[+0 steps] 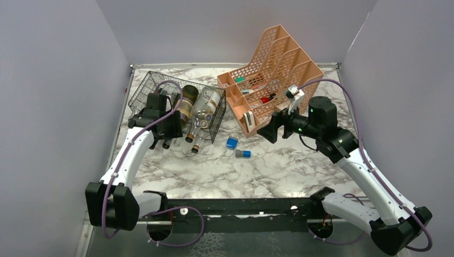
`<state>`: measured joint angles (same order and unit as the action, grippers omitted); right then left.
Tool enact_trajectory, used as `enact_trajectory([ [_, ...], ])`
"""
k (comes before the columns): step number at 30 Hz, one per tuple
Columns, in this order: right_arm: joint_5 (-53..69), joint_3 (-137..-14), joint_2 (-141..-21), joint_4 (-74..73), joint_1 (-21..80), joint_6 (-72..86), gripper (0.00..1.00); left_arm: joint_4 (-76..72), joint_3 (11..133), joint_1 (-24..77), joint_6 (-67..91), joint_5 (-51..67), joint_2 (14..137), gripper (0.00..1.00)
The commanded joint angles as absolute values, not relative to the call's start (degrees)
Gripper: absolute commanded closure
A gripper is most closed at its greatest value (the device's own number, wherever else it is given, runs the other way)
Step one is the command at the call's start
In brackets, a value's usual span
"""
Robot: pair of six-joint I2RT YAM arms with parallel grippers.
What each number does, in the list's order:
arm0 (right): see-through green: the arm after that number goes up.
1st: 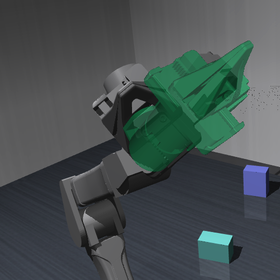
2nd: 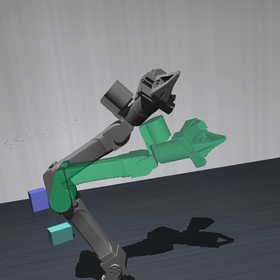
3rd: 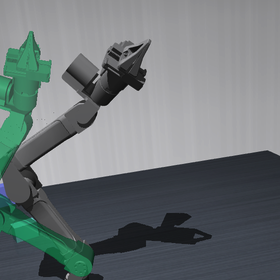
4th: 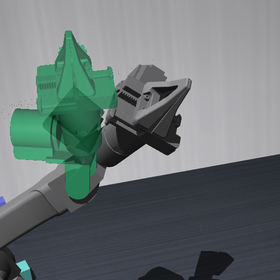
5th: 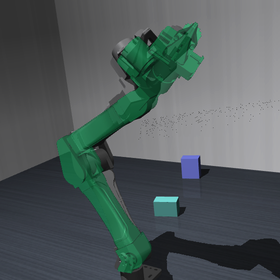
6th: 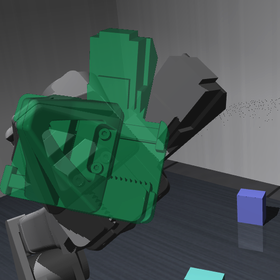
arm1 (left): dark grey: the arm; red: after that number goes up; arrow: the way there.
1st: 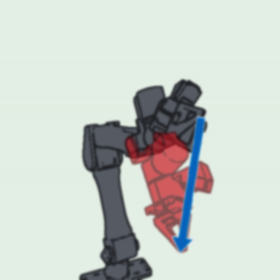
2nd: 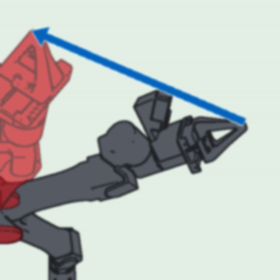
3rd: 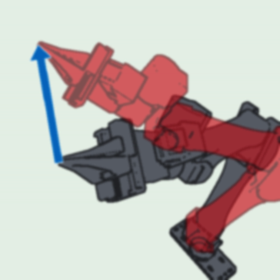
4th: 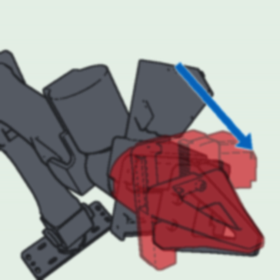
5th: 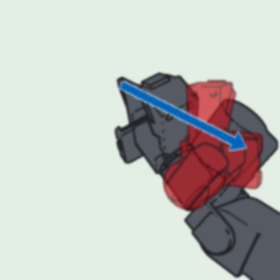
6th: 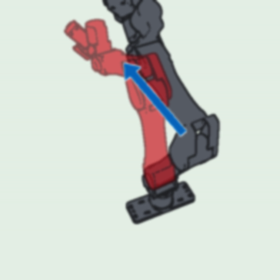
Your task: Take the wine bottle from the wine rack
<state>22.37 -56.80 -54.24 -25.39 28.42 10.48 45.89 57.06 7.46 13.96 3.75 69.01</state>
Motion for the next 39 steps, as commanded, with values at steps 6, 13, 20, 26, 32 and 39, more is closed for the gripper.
enact_trajectory([
  [6,22.02,-57.27,-55.52,-23.92,28.17,10.67,0.00,44.45,56.15,7.21,15.18,5.41,69.38,0.41],
  [13,22.52,-57.53,-56.69,-22.84,28.23,11.73,0.00,44.00,55.86,7.21,14.93,6.46,68.09,0.57],
  [20,21.91,-56.56,-56.80,-21.53,28.30,12.68,0.00,44.81,56.50,7.21,13.99,5.80,64.90,0.64],
  [26,21.34,-56.53,-57.74,-22.13,28.30,13.17,0.00,44.98,56.75,7.16,13.93,6.06,62.84,0.78],
  [32,20.96,-56.96,-58.43,-21.86,28.30,14.01,0.00,45.03,59.37,7.21,14.89,7.18,62.20,0.87],
  [39,20.34,-58.15,-58.46,-23.42,28.19,14.15,0.00,45.08,62.37,7.21,16.51,8.92,60.64,0.91],
])
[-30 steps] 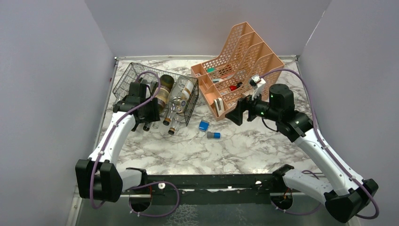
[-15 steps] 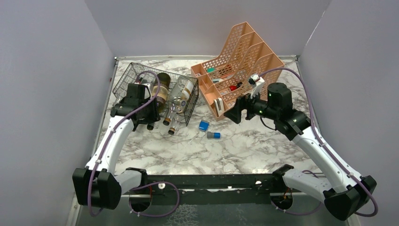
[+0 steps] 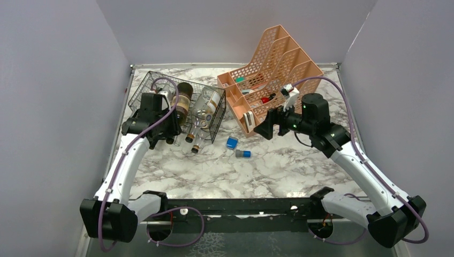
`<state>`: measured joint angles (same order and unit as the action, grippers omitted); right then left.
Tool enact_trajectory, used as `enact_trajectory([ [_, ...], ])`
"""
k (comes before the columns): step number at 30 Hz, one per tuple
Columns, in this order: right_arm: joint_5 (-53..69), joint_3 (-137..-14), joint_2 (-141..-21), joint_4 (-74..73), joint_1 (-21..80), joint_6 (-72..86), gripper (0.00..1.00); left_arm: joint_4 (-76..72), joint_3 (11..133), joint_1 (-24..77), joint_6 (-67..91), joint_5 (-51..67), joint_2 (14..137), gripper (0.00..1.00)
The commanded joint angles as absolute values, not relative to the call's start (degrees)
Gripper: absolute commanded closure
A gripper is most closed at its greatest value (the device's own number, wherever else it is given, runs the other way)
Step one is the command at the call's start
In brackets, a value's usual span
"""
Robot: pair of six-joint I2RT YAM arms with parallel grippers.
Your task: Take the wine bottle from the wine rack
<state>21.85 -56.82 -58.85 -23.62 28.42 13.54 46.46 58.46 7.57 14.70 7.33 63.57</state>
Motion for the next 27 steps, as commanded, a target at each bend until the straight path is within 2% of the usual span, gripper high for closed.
enact_trajectory([
  [1,20.24,-58.18,-58.36,-23.50,28.24,14.15,0.00,45.09,62.79,7.21,16.64,9.29,60.53,0.92],
  [7,20.52,-58.23,-58.39,-23.56,28.27,14.85,0.00,45.00,64.92,7.21,18.41,9.79,59.30,0.98],
  [18,20.98,-57.93,-58.86,-24.25,28.30,15.02,0.00,44.67,71.35,7.21,20.29,8.23,57.64,1.00],
  [27,19.10,-57.65,-58.81,-23.58,28.19,15.77,0.00,41.15,79.02,7.21,21.18,18.25,57.22,1.00],
])
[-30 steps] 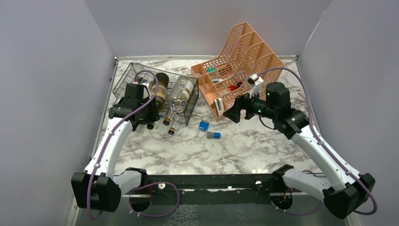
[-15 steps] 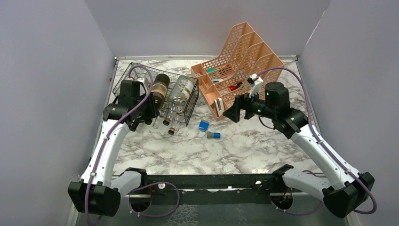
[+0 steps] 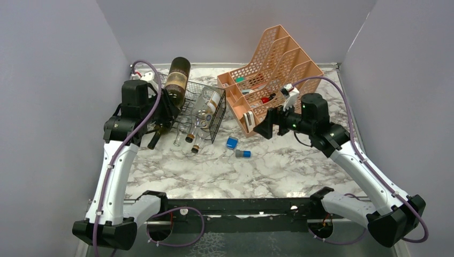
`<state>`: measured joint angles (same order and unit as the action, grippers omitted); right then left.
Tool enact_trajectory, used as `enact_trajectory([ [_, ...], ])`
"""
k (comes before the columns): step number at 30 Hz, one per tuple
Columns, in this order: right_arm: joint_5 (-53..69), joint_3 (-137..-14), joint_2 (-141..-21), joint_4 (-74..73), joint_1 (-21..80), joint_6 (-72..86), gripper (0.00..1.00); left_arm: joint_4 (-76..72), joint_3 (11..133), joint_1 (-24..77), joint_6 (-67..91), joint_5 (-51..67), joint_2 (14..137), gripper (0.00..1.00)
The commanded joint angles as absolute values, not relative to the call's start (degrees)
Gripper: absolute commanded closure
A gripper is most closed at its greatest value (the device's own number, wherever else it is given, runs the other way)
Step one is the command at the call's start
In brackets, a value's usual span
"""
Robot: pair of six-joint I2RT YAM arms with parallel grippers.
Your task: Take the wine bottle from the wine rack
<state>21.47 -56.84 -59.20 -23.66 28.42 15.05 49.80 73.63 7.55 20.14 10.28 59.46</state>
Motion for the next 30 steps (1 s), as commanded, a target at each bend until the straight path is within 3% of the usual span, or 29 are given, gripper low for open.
enact_trajectory([
  [1,17.46,-57.68,-58.61,-23.65,28.24,16.09,0.00,40.61,79.31,7.21,21.59,20.40,57.45,1.00],
  [10,6.79,-53.25,-52.91,-21.02,28.22,10.81,0.00,37.55,79.53,8.26,28.28,34.29,62.98,0.99],
  [17,0.90,-52.24,-50.89,-22.26,28.29,5.54,0.00,34.86,78.51,18.49,31.16,30.78,64.42,0.99],
  [24,3.22,-40.83,-40.79,-8.66,28.26,-4.03,0.00,31.06,72.45,28.45,33.90,28.71,66.27,1.00],
  [30,16.09,-34.15,-33.55,-4.99,28.39,-16.01,0.00,29.96,68.57,32.89,34.98,27.47,66.35,1.00],
])
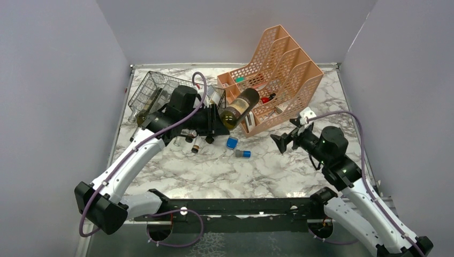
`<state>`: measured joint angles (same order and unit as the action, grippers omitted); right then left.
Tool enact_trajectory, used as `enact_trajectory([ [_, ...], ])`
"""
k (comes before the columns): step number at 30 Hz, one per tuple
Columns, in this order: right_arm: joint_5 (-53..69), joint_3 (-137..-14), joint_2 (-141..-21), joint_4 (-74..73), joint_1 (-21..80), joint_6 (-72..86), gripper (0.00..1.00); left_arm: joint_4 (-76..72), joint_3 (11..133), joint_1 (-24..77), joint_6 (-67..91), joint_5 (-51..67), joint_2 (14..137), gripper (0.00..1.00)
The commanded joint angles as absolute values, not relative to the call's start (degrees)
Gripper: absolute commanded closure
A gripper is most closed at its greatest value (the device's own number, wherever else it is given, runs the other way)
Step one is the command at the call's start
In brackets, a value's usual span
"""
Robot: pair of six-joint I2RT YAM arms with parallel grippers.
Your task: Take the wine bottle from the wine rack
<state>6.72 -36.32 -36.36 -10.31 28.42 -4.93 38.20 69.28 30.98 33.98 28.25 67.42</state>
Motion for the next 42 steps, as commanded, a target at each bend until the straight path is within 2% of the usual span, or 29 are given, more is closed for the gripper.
enact_trajectory([
  [1,17.72,-34.51,-33.71,-6.34,28.51,-18.52,0.00,29.89,67.93,33.31,34.98,27.41,66.45,1.00],
  [8,26.86,-42.82,-42.02,-15.28,33.50,-35.19,0.00,29.88,63.88,35.45,34.81,27.64,66.37,1.00],
  [17,27.96,-53.80,-55.95,-23.27,43.16,-56.69,0.00,29.92,59.52,36.64,35.90,28.34,64.61,1.00],
  [25,27.73,-61.86,-70.21,-30.61,49.19,-62.78,0.00,29.97,56.69,36.85,36.00,29.03,62.57,1.00],
  [42,21.36,-57.90,-79.11,-16.09,50.97,-67.50,0.00,29.96,55.57,37.00,35.95,31.09,61.96,1.00],
])
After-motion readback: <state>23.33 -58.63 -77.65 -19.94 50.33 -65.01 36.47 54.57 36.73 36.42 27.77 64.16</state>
